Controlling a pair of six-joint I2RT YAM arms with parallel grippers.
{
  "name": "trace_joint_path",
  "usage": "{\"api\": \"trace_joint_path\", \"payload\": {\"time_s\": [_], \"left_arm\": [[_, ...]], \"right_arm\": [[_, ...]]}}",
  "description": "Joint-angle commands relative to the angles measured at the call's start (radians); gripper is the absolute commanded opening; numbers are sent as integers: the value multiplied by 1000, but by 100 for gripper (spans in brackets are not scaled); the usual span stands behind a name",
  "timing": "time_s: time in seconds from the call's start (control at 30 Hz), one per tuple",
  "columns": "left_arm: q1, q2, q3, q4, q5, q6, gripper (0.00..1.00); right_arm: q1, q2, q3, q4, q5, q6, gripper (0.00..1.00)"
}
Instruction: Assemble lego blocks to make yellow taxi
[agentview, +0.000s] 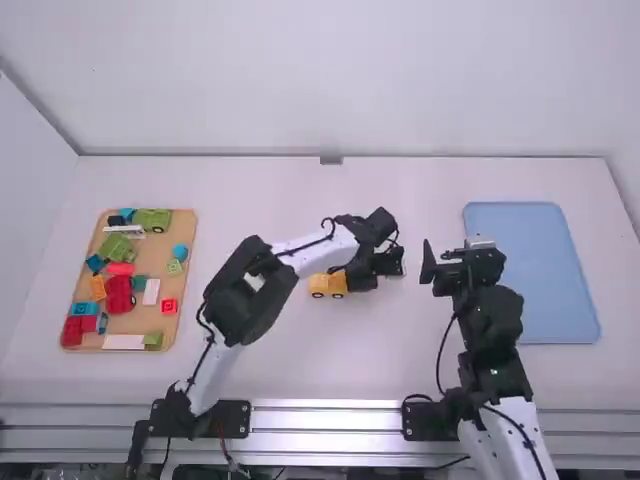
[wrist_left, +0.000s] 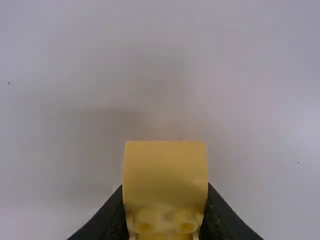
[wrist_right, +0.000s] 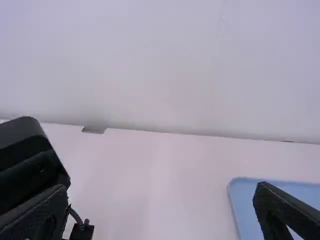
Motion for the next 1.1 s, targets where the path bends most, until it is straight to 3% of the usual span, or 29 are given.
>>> {"api": "trace_joint_path", "payload": {"time_s": [0.0, 0.1, 0.2, 0.23, 0.4, 0.7, 1.07], "left_arm": [[-1, 16, 22, 3, 7, 15, 34], [-1, 16, 21, -2, 18, 29, 44], [0, 16, 21, -1, 59, 72, 70], [0, 16, 21, -1, 60, 80, 100], [10, 0, 58, -28, -13, 76, 99], [126, -131, 48, -47, 82, 101, 99], [246, -349, -98, -34, 166, 135, 99]], "right_arm": [[0, 13, -6, 15, 6, 0, 98], [0, 32, -5, 29, 5, -4, 98], [0, 56, -5, 53, 6, -4, 98], [0, 61, -5, 58, 6, -5, 98], [0, 87, -5, 92, 2, -54, 98], [1, 137, 47, 56, -10, -129, 98], [0, 447, 299, -188, -237, -350, 98]]}}
